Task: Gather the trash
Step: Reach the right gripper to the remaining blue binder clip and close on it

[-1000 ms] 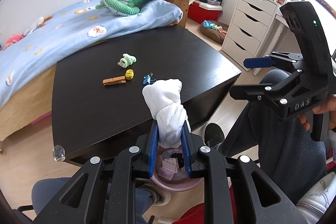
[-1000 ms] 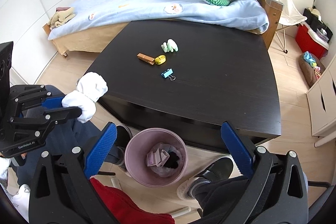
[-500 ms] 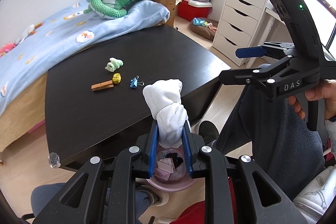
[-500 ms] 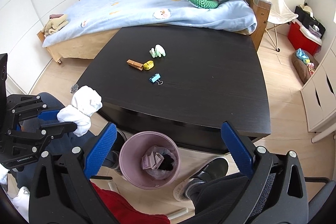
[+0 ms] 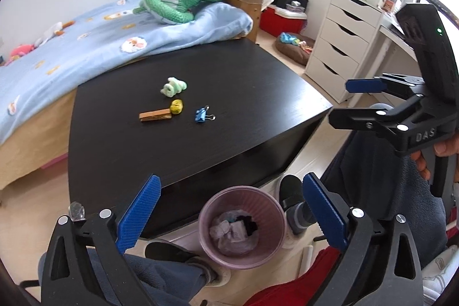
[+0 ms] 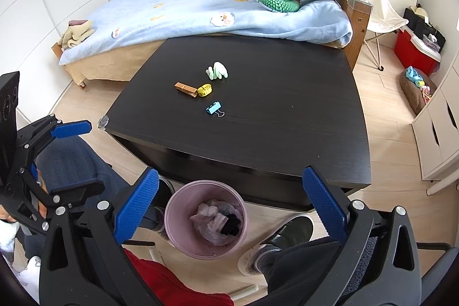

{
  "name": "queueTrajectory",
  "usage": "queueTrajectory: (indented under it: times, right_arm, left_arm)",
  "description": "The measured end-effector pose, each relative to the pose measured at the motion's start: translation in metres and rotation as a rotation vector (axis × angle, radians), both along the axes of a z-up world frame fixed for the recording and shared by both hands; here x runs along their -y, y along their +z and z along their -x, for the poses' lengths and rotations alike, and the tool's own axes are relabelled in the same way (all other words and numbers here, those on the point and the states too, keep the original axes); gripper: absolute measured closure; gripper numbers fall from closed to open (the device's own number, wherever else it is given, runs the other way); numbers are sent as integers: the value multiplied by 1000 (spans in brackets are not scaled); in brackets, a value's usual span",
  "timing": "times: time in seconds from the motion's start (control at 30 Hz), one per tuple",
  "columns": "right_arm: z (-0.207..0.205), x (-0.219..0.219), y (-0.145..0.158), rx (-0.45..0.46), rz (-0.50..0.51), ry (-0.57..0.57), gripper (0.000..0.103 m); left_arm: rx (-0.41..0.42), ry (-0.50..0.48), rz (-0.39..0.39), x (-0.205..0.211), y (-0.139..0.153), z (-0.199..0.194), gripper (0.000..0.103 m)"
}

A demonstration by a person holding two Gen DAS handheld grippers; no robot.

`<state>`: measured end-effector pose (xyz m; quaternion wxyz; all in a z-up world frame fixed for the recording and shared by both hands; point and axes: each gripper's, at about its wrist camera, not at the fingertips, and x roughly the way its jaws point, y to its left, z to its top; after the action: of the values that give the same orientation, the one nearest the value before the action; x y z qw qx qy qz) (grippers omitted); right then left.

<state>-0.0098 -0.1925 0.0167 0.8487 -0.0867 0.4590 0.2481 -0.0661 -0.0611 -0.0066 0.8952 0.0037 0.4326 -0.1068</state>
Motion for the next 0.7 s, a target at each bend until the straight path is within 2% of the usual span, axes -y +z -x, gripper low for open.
queueTrajectory:
  times: [0.7]
  right_arm:
    - [-4, -9, -7, -25, -10, 24, 4]
  left_arm:
    - [0, 108, 37, -25, -4, -6, 8]
